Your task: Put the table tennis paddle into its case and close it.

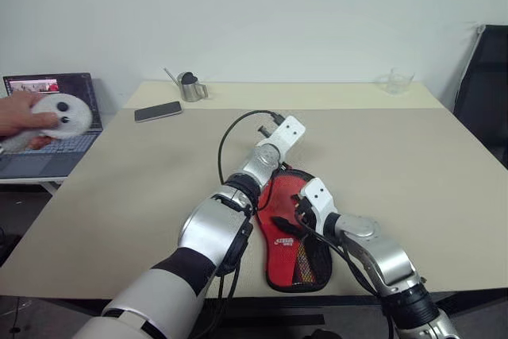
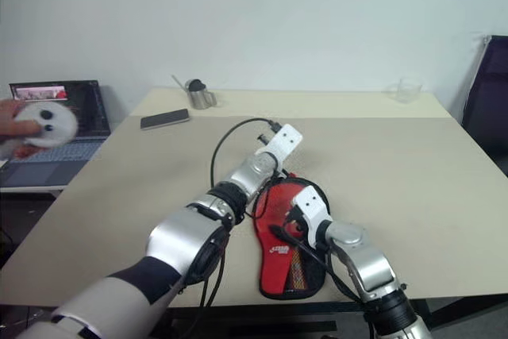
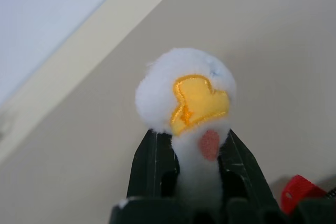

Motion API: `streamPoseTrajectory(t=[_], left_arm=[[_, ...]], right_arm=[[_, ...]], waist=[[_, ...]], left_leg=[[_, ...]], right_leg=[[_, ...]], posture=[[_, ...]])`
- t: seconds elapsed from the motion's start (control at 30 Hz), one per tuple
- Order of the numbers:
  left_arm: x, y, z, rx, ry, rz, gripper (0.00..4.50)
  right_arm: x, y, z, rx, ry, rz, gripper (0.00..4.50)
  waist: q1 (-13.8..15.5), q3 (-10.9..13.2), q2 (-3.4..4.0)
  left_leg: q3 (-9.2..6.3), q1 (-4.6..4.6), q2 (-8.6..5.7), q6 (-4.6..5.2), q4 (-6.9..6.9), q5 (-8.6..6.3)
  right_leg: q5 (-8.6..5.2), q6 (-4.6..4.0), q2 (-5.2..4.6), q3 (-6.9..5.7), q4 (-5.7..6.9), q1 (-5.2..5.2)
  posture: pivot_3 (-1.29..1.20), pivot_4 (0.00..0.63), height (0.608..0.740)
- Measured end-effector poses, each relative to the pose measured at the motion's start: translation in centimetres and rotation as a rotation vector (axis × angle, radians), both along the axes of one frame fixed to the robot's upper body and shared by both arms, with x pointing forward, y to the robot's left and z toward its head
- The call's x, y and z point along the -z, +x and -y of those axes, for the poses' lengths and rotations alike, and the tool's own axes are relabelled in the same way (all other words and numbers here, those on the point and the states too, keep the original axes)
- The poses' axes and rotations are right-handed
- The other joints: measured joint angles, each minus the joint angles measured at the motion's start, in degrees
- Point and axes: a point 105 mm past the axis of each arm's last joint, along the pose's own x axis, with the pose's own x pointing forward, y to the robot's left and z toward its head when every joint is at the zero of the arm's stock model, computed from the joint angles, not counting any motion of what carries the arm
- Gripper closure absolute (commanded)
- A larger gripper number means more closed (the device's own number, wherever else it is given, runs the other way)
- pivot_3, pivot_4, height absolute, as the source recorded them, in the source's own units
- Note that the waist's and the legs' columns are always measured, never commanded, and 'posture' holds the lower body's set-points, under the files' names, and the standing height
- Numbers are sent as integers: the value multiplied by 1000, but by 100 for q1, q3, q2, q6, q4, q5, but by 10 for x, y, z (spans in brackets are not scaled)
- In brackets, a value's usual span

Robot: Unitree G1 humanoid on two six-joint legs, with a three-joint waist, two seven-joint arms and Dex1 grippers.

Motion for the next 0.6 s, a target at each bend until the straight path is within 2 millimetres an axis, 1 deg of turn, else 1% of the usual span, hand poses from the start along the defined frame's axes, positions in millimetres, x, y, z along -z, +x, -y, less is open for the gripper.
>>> streamPoseTrajectory(t=[0.13,0.3,0.5,0.6], left_arm=[[1,-7,22,103,166,86,4231],[4,-18,47,205,260,141,4231],[5,-28,68,289,352,217,4231],[4,-30,72,311,377,248,4231]], right_arm=[[0,-8,3,33,4,-2,0],[0,-15,4,60,6,-11,0],[0,-22,5,85,9,-23,0],[0,-26,6,95,12,-28,0]], waist=[[66,0,0],[76,0,0],[79,0,0],[77,0,0]], left_leg=[[-1,-5,0,-1,-7,-1],[-2,-12,0,4,-9,-7],[-3,-12,0,7,-9,-11],[-2,-11,0,9,-9,-12]], right_leg=[[0,0,2,-2,-20,1],[-1,3,2,-4,-33,1],[-4,8,2,-5,-34,3],[-5,10,2,-5,-33,3]], posture=[[0,150,740],[0,150,740],[0,150,740],[0,150,740]])
